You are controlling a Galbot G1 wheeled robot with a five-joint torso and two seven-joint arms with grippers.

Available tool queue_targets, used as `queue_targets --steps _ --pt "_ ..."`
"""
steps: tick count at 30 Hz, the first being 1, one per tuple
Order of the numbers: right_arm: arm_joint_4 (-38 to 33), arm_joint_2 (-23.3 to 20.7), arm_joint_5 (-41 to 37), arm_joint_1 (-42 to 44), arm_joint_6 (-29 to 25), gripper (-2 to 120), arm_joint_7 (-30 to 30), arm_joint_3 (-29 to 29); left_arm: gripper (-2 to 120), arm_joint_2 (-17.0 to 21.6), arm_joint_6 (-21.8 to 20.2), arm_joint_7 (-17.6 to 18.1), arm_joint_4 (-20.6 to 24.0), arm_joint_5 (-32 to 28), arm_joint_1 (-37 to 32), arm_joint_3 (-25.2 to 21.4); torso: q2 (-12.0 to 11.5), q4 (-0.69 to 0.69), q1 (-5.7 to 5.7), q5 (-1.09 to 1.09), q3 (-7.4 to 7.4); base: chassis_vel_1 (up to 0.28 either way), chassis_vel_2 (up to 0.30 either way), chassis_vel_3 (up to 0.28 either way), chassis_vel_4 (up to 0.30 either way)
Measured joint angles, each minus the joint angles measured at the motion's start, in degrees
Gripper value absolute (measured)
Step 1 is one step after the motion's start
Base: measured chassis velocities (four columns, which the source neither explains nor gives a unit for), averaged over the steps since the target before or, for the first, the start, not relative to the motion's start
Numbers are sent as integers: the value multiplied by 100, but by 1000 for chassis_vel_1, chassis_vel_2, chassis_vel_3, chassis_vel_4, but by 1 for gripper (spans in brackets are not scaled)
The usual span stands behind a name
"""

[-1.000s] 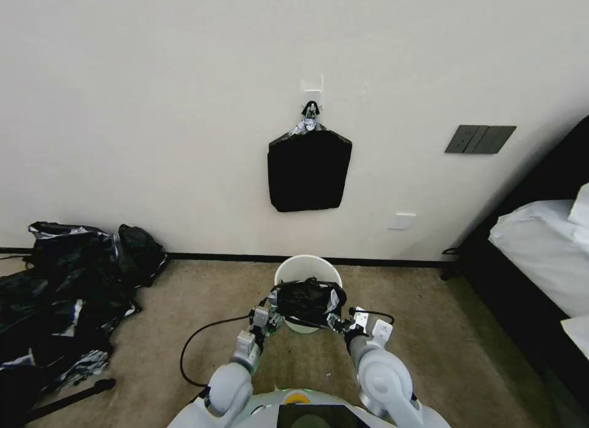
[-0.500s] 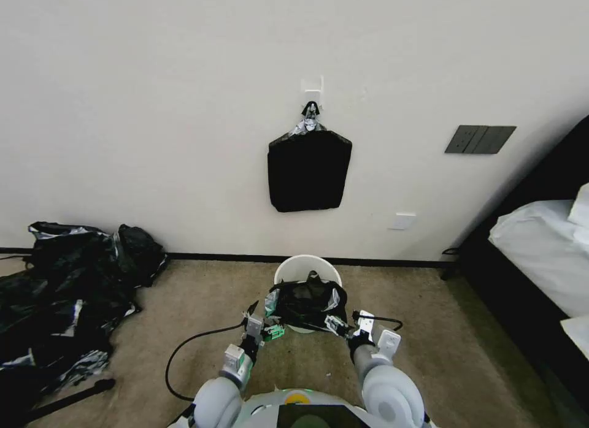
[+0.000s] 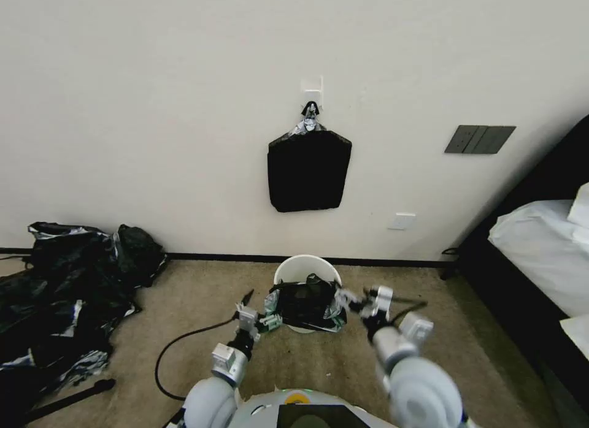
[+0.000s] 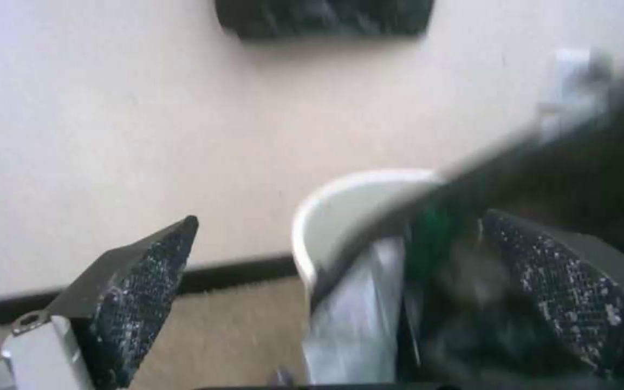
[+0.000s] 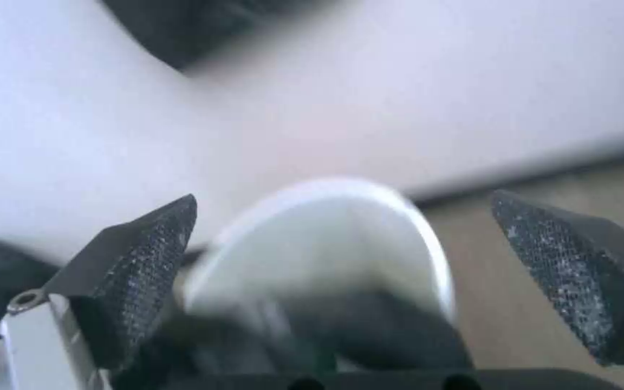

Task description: Place a trash bag onto the trash bin.

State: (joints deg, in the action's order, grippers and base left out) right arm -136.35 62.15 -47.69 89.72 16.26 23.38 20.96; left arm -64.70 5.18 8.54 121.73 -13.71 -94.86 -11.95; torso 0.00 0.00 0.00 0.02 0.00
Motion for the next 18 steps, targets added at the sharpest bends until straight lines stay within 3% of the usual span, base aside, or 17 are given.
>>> queue_targets --steps 3,4,7,9,11,12,13,15,18 --pt "500 -190 -31 -764 179 100 -1254 226 100 -143 -4 2 328 1 -137 -268 0 0 0 0 0 0 0 0 0" --pt "500 -190 -31 -764 179 100 -1254 226 100 -143 -4 2 328 1 -137 -268 0 0 0 0 0 0 0 0 0" --pt "1326 -427 -21 -1846 681 100 -2231 85 100 -328 -131 101 614 -40 -256 -647 0 1 0 -1 1 0 0 0 0" --pt "1645 -488 43 -2171 822 100 -2507 8 100 -361 -186 142 678 -41 -296 -765 0 3 0 1 1 0 0 0 0" --pt "2411 -603 314 -2803 1117 100 -3370 -193 100 -407 -226 215 749 -27 -383 -955 0 0 0 -1 1 0 0 0 0" --pt "2411 -603 314 -2803 1117 100 -3370 -193 100 -407 -226 215 749 -27 -383 -955 0 0 0 -1 1 0 0 0 0" --pt "2769 -643 508 -3148 1272 100 -3851 -311 100 -419 -238 240 774 -18 -430 -1017 0 -3 0 2 1 0 0 0 0" --pt "3433 -665 1019 -3849 1491 100 -4591 -605 100 -448 -263 273 817 11 -526 -1109 0 2 1 -5 1 0 0 0 0" --pt "4017 -624 1459 -4408 1707 100 -4896 -934 100 -483 -291 280 863 49 -593 -1170 0 1 1 0 1 0 0 0 0"
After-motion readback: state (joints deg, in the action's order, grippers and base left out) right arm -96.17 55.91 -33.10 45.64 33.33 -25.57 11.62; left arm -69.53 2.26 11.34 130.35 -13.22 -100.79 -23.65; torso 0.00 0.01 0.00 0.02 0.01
